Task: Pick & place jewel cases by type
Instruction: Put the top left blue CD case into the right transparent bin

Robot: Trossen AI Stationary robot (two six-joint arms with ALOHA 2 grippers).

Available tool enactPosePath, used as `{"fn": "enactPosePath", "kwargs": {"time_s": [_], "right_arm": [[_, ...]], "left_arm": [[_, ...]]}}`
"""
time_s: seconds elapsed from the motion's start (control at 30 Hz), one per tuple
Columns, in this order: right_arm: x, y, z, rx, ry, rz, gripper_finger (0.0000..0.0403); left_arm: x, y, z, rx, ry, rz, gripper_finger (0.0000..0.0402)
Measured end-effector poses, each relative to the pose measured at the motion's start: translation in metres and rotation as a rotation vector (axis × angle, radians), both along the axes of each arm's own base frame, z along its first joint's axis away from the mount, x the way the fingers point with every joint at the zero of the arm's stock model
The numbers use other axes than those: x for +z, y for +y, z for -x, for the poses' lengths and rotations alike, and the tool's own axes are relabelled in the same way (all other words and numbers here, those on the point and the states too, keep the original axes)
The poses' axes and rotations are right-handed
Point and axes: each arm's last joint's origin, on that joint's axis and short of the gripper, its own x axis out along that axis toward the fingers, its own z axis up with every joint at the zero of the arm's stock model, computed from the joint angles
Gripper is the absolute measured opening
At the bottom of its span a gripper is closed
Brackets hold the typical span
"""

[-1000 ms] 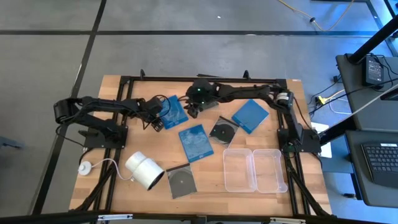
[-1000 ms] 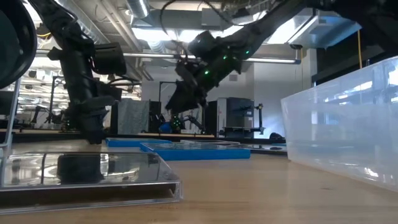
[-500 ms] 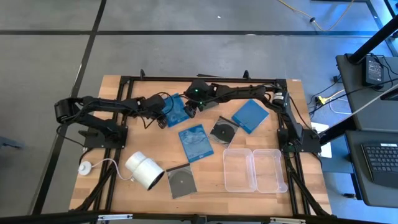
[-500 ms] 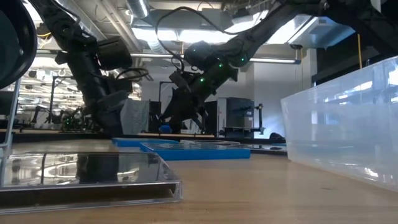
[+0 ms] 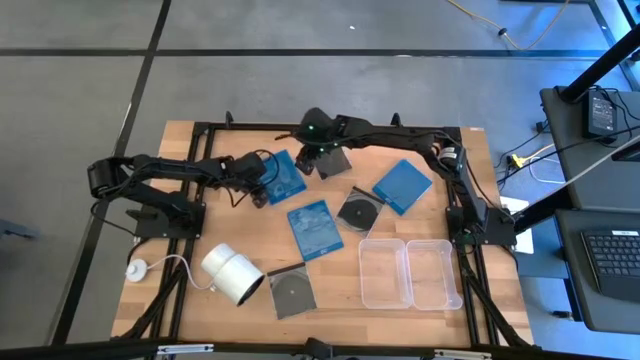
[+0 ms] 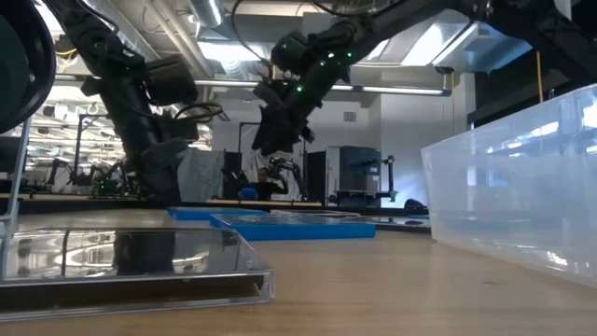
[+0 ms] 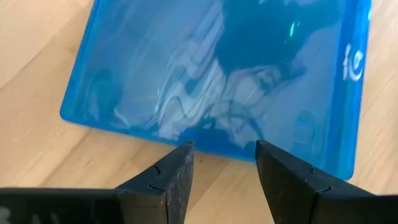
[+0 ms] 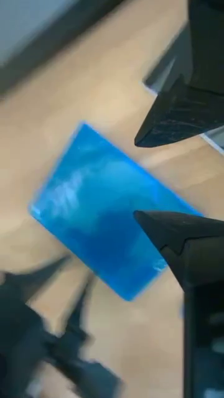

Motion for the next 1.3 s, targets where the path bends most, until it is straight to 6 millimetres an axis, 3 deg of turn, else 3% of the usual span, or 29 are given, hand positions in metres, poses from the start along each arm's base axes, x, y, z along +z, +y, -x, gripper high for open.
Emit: {"fn": "enactPosePath", "kwargs": {"time_s": [0.17,0.6,0.8,1.17,1.3], "right_arm": [[-0.017,0.007,0.005,0.277,0.024,0.040,0.0179],[-0.052,0.011,0.012,0.312,0.044,0.028,0.0179],[-0.065,0.011,0.010,0.314,0.037,-0.063,0.0179],[-0.068,0.016,0.006,0.264,0.090,0.072,0.0179],[-0.080,0.024,0.003,0.327,0.163,0.166,0.0179]], "left_arm": [[-0.002,-0.002,0.003,0.010,0.038,0.025,0.0168],[-0.002,-0.002,0.003,0.017,0.035,0.027,0.0168],[-0.002,-0.002,0.003,0.017,0.034,0.026,0.0168],[-0.002,-0.002,0.003,0.016,0.034,0.024,0.0168],[-0.002,-0.002,0.003,0.016,0.034,0.024,0.0168]]}}
